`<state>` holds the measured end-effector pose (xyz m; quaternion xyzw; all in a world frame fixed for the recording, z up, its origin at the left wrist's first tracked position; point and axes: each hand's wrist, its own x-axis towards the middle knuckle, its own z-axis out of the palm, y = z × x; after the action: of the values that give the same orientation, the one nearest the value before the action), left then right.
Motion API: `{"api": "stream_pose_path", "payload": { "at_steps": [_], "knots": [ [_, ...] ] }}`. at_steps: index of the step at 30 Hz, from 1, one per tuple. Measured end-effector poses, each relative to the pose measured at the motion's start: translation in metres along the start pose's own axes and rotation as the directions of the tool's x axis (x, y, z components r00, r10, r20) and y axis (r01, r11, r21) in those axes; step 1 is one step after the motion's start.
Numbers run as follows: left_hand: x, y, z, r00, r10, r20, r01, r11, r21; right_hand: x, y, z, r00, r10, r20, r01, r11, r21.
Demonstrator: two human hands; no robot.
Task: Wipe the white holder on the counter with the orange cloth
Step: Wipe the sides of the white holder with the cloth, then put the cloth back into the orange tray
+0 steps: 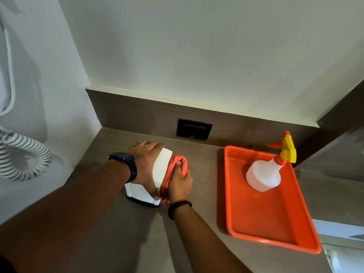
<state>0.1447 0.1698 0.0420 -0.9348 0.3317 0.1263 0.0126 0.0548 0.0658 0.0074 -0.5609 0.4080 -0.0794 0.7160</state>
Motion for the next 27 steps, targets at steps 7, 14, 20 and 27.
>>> {"api": "stream_pose_path", "payload": {
  "at_steps": [7, 14, 20, 27],
  "knots": [
    [-0.006, 0.003, -0.01, 0.997, -0.008, 0.078, 0.008, 1.0, -0.005, 0.005, -0.028, -0.043, 0.977, 0.161, 0.139, -0.212, 0.785, 0.582],
    [0.008, 0.068, -0.022, 0.992, 0.053, -0.113, -0.073, 0.98, -0.184, 0.03, -0.069, -0.171, 0.924, -0.265, -0.276, 0.239, 0.963, -0.123],
    [0.043, 0.174, 0.018, 0.95, 0.296, -0.096, -0.311, 0.921, -0.233, 0.06, -0.038, -0.223, 0.908, -0.414, 0.06, 0.267, 0.465, -0.844],
    [0.06, 0.203, 0.066, 0.949, 0.315, 0.003, -0.312, 0.943, -0.118, 0.075, -0.004, -0.219, 0.96, -0.217, 0.179, 0.208, 0.122, -0.97]
  ]
}}
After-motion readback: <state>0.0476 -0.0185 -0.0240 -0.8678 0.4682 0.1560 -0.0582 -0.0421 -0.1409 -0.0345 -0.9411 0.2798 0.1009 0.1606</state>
